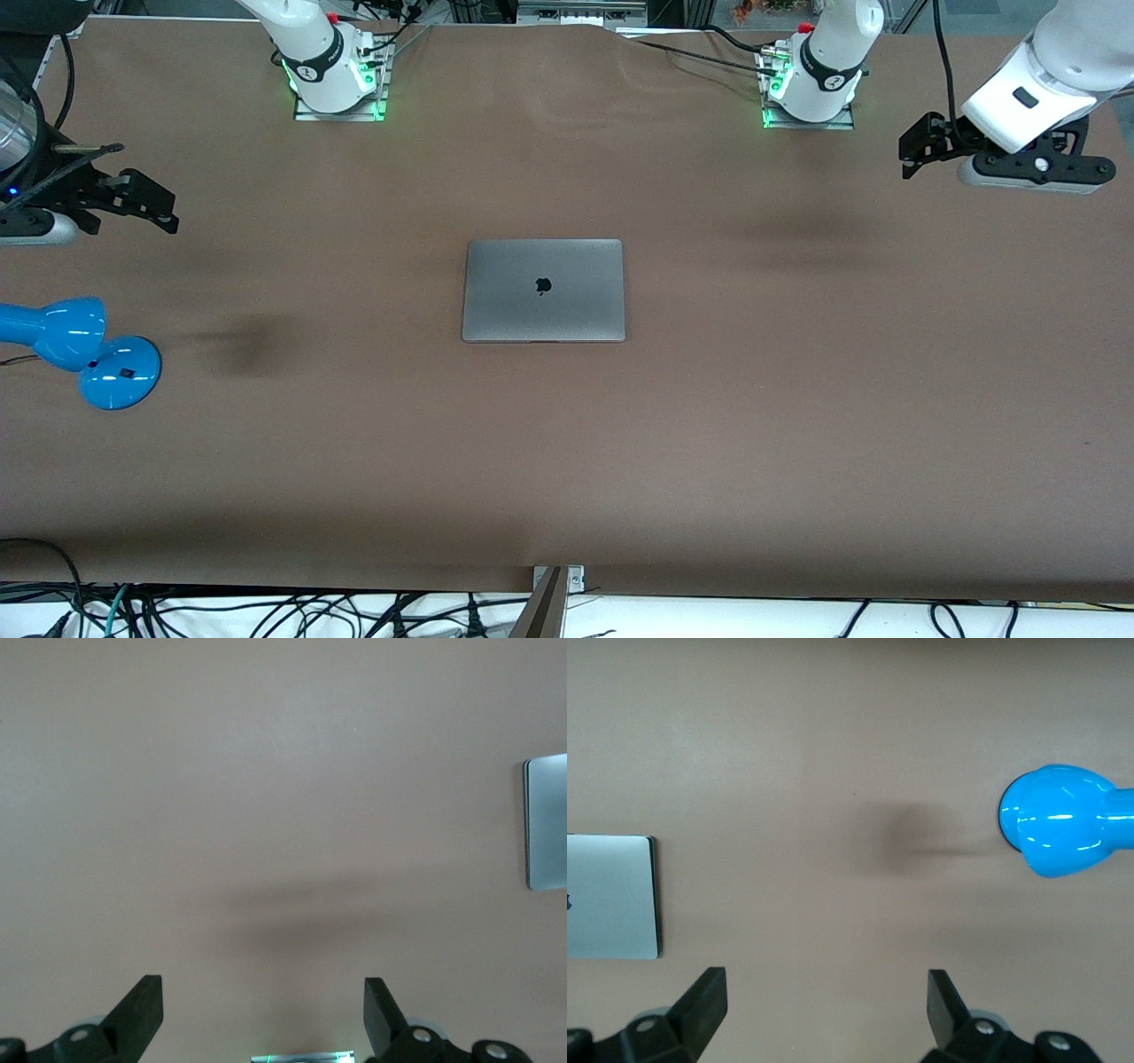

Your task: Close laptop with both arms from behind

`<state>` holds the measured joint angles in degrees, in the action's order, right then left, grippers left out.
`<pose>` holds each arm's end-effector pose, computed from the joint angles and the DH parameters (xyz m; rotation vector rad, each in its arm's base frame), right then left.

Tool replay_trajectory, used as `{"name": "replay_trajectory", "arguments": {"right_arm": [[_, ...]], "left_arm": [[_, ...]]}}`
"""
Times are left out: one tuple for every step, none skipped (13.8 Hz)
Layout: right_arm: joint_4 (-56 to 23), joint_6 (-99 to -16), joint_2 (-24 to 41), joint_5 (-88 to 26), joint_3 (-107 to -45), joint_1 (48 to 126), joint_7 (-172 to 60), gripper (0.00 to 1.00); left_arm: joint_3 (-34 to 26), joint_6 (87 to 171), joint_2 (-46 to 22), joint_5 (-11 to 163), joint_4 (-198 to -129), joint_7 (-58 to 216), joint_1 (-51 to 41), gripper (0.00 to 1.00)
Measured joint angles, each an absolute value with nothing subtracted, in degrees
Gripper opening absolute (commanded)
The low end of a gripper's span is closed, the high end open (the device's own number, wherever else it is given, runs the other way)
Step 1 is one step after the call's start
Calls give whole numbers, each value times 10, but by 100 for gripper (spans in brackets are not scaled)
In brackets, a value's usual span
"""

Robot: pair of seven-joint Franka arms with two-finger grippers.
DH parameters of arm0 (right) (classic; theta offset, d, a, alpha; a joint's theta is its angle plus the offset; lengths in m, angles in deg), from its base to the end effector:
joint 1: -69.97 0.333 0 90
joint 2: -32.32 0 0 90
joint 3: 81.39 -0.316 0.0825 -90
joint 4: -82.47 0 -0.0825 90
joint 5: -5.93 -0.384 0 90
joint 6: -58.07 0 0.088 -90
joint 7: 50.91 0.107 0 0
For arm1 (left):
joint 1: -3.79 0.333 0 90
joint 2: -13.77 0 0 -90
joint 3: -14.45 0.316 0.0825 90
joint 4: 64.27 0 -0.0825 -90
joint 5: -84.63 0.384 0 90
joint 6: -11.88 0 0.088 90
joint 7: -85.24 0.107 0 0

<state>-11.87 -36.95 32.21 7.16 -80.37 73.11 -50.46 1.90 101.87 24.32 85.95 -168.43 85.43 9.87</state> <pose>0.5611 0.0187 0.5952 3.1200 0.0482 0.0163 0.4901 -0.0621 0.6024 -3.0689 0.1722 0.0985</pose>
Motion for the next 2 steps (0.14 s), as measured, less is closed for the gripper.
{"name": "replay_trajectory", "arguments": {"right_arm": [[-119, -369, 322, 72, -803, 731, -504, 100], [-119, -369, 321, 72, -803, 730, -504, 100]], "left_arm": [[19, 1018, 243, 859, -1678, 854, 99, 100], [19, 1018, 242, 859, -1675, 854, 99, 100]]}}
